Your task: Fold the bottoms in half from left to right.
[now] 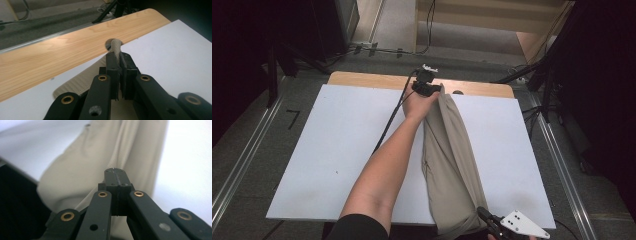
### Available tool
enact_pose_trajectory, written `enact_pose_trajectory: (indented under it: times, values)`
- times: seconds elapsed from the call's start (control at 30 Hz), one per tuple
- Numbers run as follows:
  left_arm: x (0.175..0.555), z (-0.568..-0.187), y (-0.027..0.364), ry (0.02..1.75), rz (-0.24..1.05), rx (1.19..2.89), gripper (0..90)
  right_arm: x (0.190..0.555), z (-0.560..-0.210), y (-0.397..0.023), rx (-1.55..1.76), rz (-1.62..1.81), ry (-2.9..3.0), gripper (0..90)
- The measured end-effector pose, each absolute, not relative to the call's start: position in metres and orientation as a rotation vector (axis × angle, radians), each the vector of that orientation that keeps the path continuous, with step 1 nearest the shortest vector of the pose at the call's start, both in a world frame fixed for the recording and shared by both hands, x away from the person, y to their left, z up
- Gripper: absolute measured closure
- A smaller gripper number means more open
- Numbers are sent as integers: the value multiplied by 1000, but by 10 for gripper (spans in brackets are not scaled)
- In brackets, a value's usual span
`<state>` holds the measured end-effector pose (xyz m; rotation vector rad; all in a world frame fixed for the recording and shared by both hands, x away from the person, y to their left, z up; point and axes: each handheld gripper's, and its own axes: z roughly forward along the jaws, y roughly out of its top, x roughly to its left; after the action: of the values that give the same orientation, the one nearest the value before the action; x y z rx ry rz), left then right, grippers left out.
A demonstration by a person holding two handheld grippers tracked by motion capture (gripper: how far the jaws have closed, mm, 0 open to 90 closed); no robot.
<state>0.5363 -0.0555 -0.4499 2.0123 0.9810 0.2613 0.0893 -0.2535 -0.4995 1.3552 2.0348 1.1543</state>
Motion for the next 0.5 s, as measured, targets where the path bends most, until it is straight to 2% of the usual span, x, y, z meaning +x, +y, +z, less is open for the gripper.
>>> enact_pose_trajectory:
  times: [0.03, 0.07, 0.1, 0.13, 0.2, 0.27, 0.5]
  values:
    - [538, -451, -60, 948, 228, 1997, 862, 89, -501, -255, 1393, 1142, 2013, 885]
    - [538, -452, -65, 927, 222, 1977, 765, 89, -503, -257, 1429, 1127, 1984, 850]
    - [537, -451, -68, 936, 255, 1983, 564, 89, -505, -259, 1460, 1114, 1962, 700]
    - [536, -449, -69, 945, 262, 1986, 425, 91, -506, -260, 1492, 1089, 1956, 546]
    - [535, -446, -63, 949, 260, 1979, 334, 92, -504, -259, 1494, 1086, 1950, 447]
    - [534, -445, -54, 965, 268, 1971, 250, 90, -499, -254, 1427, 1126, 1949, 434]
    - [533, -465, -15, 1043, 252, 2002, 268, 103, -492, -207, 1257, 1191, 2077, 433]
